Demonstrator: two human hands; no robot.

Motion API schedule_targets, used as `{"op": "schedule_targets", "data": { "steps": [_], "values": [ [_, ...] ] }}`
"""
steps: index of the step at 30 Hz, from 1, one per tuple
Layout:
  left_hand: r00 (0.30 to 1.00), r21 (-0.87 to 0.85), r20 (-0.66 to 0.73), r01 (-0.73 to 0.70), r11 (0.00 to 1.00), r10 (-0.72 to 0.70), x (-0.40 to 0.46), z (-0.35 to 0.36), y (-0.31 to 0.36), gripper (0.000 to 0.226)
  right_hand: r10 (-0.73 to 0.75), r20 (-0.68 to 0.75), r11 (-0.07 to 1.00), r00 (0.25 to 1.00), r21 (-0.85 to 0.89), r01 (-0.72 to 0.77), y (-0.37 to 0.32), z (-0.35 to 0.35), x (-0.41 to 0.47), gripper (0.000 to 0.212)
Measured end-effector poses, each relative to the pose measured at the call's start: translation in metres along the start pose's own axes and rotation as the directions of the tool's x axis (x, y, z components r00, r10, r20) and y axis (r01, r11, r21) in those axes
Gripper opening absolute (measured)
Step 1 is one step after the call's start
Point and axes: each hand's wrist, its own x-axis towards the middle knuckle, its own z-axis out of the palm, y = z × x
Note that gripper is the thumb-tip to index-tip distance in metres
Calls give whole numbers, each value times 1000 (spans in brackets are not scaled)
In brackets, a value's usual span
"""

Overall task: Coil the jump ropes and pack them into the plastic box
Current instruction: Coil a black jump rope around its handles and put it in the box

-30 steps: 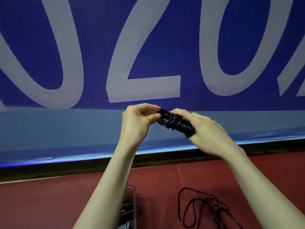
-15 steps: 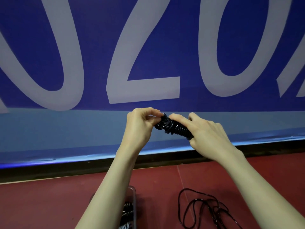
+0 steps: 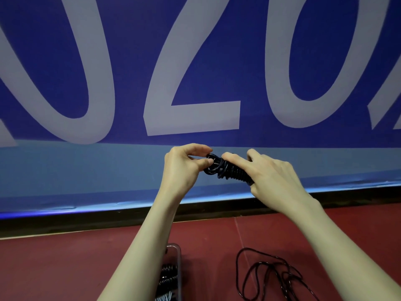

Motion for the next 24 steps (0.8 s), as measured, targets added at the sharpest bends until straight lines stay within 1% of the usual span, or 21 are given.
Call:
{"op": "schedule_targets", "data": {
  "steps": [3, 6, 8, 13, 17, 20, 22, 24],
  "values": [
    [1000, -4, -22, -9, 1000, 9, -1, 2, -1, 12, -1, -4, 1000, 1000, 10, 1, -1, 0, 0, 85],
    [997, -28, -73, -35, 999, 33, -1, 5, -1, 14, 1, -17, 1000, 1000, 10, -1, -2, 2, 0, 83],
    [992, -21, -102, -73, 997, 70, -2, 9, -2, 15, 7, -29, 1000, 1000, 4, -7, -2, 2, 0, 83],
    [977, 68, -74, -198, 978, 203, -5, 17, -9, 13, 11, -43, 1000, 999, -4, -12, 0, 3, 1, 83],
    [974, -15, -95, -210, 978, 208, -5, 16, -15, 14, 0, -49, 1000, 999, 15, 1, -1, 4, -1, 82],
    [977, -97, -73, -209, 973, 202, -10, 18, -18, 16, 12, -48, 1000, 999, 18, -11, 2, 4, -1, 83],
    [981, -100, -56, -193, 976, 188, -11, 19, -21, 16, 21, -35, 1000, 999, 17, -20, 1, 7, -1, 83],
    [988, -60, -27, -156, 986, 155, -10, 18, -23, 14, 5, -32, 1000, 999, -2, -5, 0, 9, -1, 84]
  ]
}}
